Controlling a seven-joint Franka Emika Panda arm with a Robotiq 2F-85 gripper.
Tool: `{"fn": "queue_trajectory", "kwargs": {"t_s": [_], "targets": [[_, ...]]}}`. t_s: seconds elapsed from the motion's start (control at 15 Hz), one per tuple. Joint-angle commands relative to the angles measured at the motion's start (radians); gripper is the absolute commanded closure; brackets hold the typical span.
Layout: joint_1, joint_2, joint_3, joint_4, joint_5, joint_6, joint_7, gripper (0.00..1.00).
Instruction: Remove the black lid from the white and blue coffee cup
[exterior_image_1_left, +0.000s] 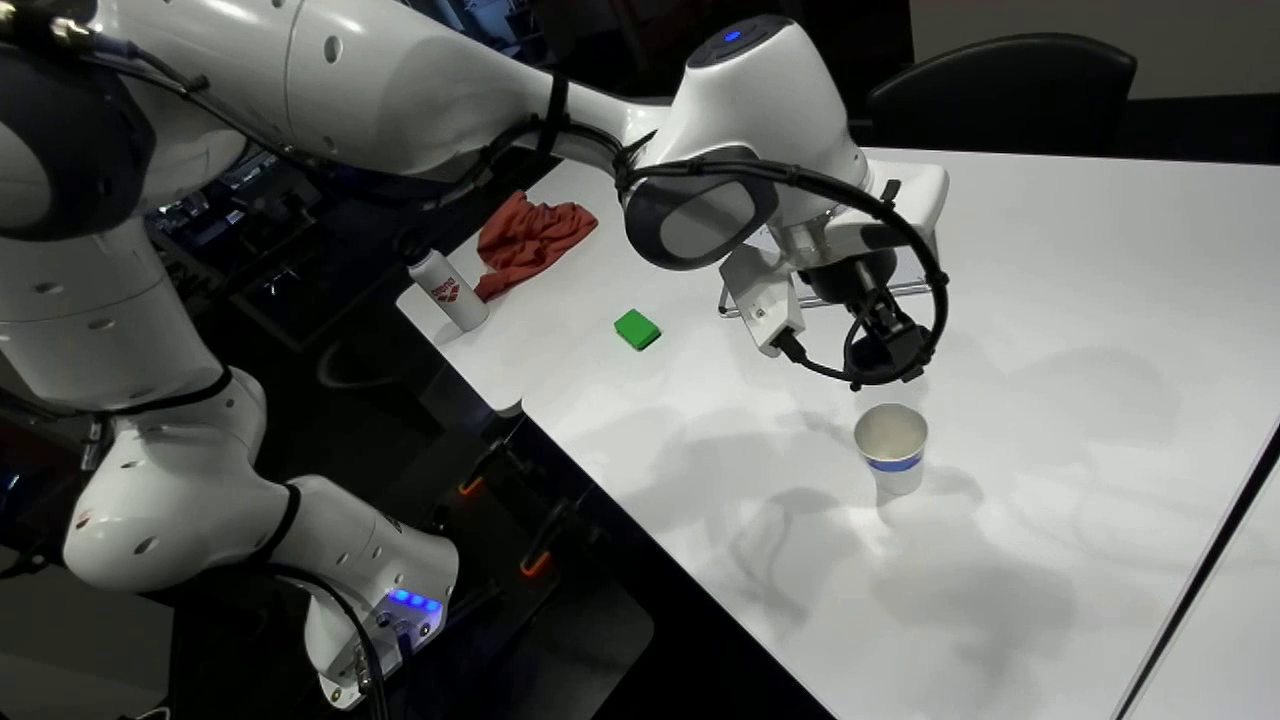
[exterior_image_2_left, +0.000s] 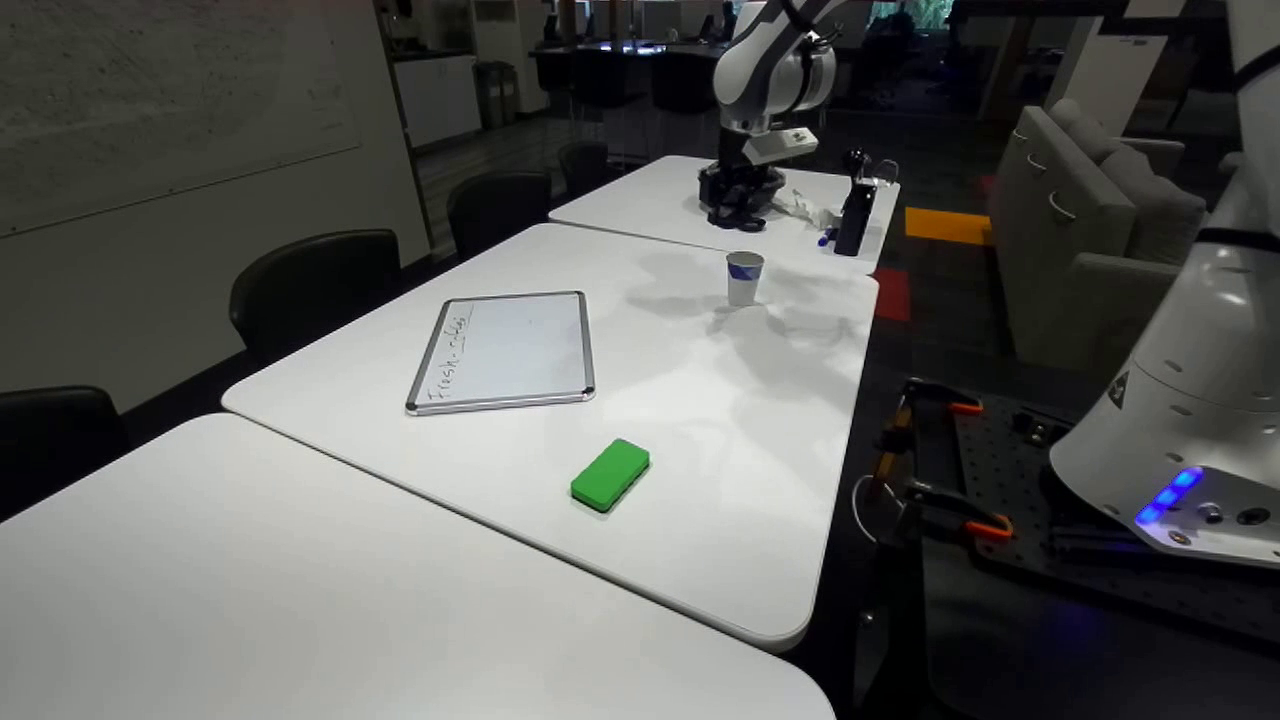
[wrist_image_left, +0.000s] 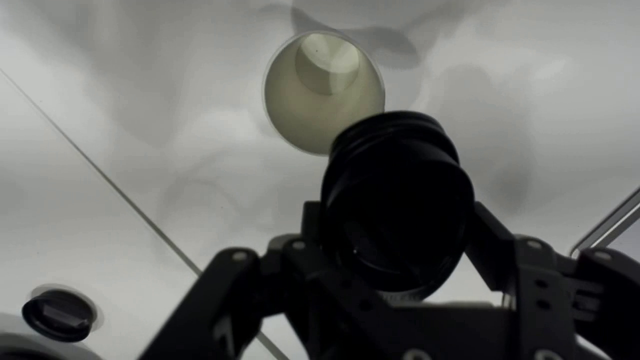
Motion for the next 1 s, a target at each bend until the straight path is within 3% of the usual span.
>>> {"fn": "queue_trajectory", "kwargs": {"t_s": [0.0, 0.6, 0.93], "targets": [[0.048, -0.072, 0.019, -0.080, -0.062, 0.018, -0.025, 0.25], [0.206, -0.112, 0.091, -0.243, -0.262, 0.082, -0.086, 0.27], [0.174, -0.086, 0.192, -0.355, -0.254, 0.253, -0.274, 0.21]]}}
